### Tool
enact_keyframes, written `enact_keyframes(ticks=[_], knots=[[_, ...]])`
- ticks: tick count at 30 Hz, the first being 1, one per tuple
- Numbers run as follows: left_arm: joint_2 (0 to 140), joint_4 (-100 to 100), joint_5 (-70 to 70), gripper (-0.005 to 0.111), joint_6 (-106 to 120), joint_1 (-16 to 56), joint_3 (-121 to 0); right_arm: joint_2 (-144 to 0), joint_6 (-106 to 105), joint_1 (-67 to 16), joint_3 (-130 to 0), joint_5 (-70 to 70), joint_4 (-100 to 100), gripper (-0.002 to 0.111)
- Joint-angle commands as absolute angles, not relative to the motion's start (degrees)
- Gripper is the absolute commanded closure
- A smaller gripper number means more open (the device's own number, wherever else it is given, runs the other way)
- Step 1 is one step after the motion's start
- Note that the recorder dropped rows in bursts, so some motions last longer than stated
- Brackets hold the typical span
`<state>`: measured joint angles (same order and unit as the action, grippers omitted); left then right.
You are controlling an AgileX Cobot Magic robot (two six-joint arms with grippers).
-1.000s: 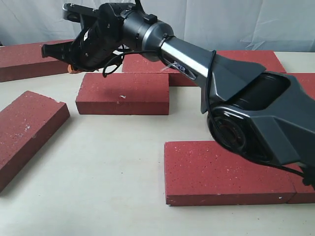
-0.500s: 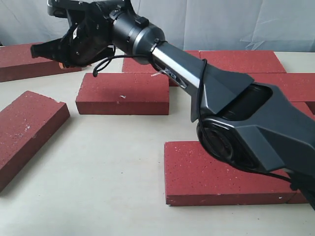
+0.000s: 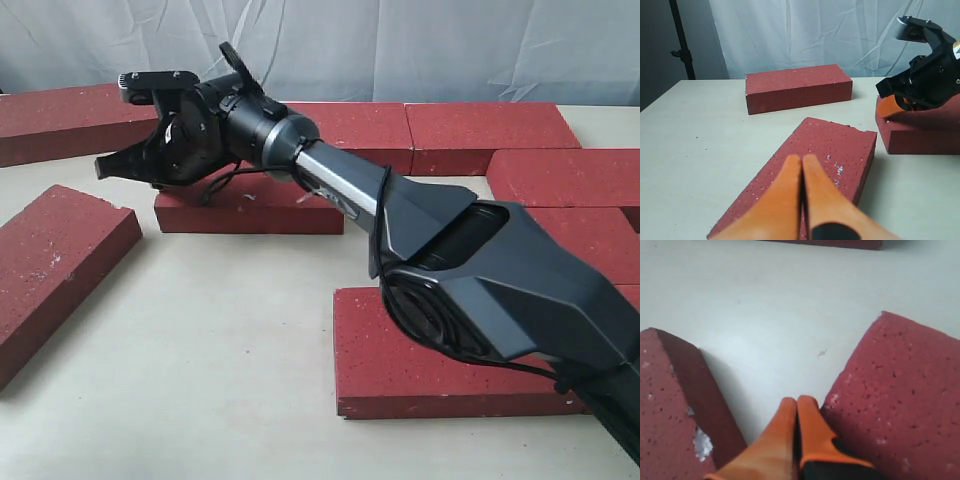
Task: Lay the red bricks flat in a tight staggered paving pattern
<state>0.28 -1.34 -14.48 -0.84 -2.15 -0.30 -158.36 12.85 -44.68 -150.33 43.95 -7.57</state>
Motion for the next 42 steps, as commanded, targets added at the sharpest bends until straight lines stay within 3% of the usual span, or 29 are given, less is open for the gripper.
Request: enact_keyframes(ticks=[1,42], knots=[[0.0,-1.5,-13.7,0.107,-1.1,-2.1,0.0,-158.0,15.2,-44.6,-150.5,47.2,-2.5,0.109],[0.0,-1.5,-13.7,0.107,-1.1,-2.1,0.0,-153.1,16.1,-38.4,-150.5,69.6,5.0,0.109]])
